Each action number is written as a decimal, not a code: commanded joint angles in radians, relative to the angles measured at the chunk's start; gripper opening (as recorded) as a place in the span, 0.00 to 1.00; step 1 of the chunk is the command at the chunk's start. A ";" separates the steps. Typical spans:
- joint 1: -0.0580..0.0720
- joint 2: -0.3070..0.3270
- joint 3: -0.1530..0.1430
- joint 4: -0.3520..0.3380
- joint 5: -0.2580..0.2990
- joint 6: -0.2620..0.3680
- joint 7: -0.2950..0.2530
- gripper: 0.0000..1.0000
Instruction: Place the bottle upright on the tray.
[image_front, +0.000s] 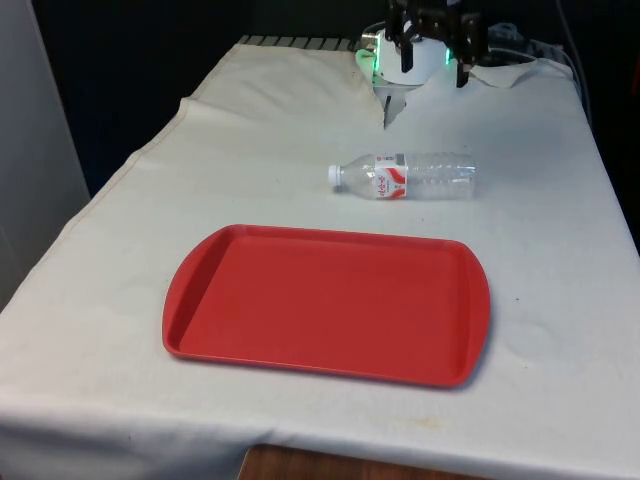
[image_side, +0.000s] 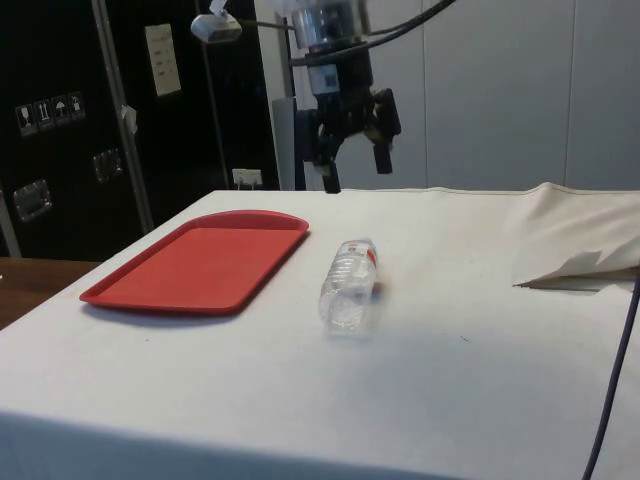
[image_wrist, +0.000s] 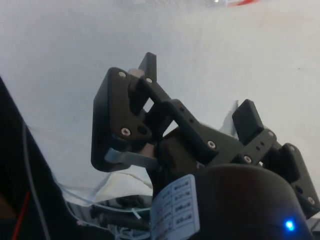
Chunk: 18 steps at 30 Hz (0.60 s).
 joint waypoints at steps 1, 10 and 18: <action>0.001 0.002 -0.001 -0.005 0.020 0.016 0.000 1.00; -0.004 0.026 0.000 -0.005 0.085 0.024 -0.002 1.00; -0.008 0.040 0.000 0.000 0.117 0.013 0.000 1.00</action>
